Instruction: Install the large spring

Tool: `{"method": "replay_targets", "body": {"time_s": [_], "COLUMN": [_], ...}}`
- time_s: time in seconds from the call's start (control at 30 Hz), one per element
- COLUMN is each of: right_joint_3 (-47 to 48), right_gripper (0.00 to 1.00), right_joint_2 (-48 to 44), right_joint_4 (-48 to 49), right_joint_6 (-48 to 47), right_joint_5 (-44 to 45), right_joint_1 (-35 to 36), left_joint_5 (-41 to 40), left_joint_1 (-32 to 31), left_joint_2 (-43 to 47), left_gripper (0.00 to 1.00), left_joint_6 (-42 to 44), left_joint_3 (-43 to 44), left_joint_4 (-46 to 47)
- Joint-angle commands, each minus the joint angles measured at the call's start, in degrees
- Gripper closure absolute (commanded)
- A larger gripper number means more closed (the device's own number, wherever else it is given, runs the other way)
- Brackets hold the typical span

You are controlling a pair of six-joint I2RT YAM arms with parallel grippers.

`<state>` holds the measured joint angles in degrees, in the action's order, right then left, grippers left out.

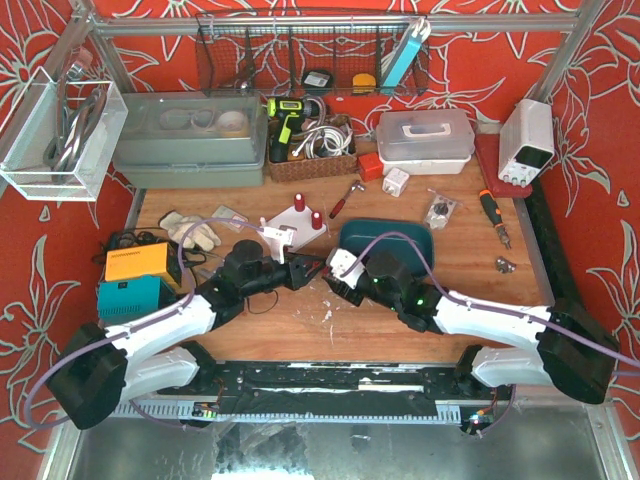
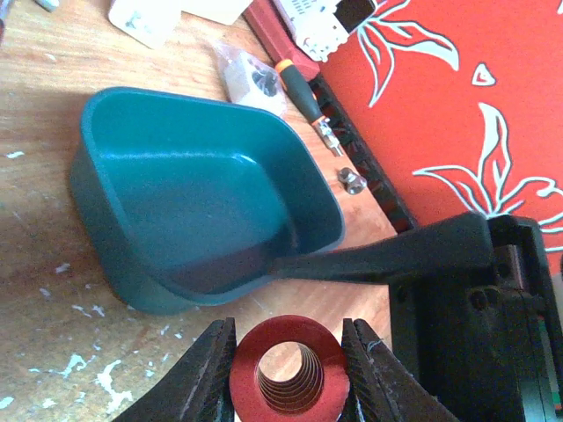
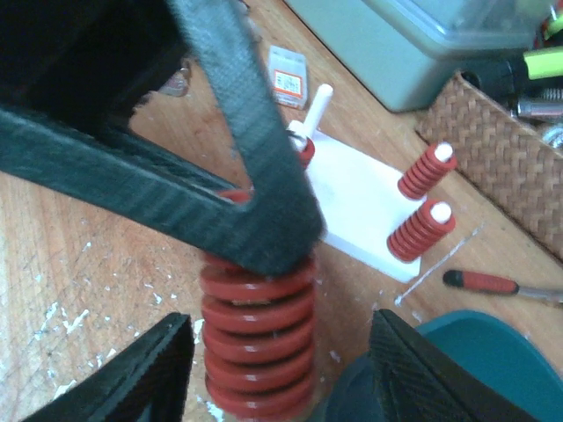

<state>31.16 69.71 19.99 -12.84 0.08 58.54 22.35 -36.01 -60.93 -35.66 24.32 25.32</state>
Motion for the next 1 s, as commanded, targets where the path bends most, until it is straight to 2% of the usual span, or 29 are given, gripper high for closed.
{"method": "replay_targets", "body": {"time_s": [0.0,0.1,0.17,0.23,0.27,0.4,0.53,0.77,0.97], "right_joint_3": [1.8,1.9,3.1,4.6,4.8,5.3,5.3,2.6,4.3], "right_gripper": [0.34,0.18,0.13,0.03,0.01,0.01,0.01,0.01,0.01], "right_joint_2": [-2.2,-4.8,-6.0,-6.6,-6.9,-7.4,-8.1,-9.2,-9.2], "right_joint_4": [-1.6,-3.6,-7.7,-11.4,-12.5,-14.5,-15.5,-12.9,-16.0], "right_joint_6": [2.0,4.4,6.0,7.3,8.1,11.8,12.9,17.0,16.2], "right_joint_5": [4.8,8.2,10.4,13.0,14.7,21.4,23.8,26.3,27.0], "right_joint_1": [0.4,0.4,0.5,0.4,0.3,0.3,0.3,0.3,0.3], "left_joint_5": [-4.0,-8.6,-11.6,-16.2,-18.5,-29.5,-35.5,-36.7,-33.9], "left_joint_1": [-0.2,-0.1,0.0,0.1,0.1,0.4,2.5,11.1,17.8], "left_joint_2": [2.6,3.1,3.0,2.7,2.5,1.4,-0.9,-6.0,-11.0], "left_gripper": [0.86,0.85,0.86,0.86,0.87,0.87,0.87,0.87,0.88], "left_joint_6": [3.9,7.1,9.4,11.6,12.6,16.3,18.8,21.4,21.5], "left_joint_3": [3.1,5.4,6.7,7.8,8.3,9.7,12.7,16.5,18.3], "left_joint_4": [-1.9,-6.3,-8.6,-10.7,-11.7,-14.6,-16.6,-19.5,-18.7]}}
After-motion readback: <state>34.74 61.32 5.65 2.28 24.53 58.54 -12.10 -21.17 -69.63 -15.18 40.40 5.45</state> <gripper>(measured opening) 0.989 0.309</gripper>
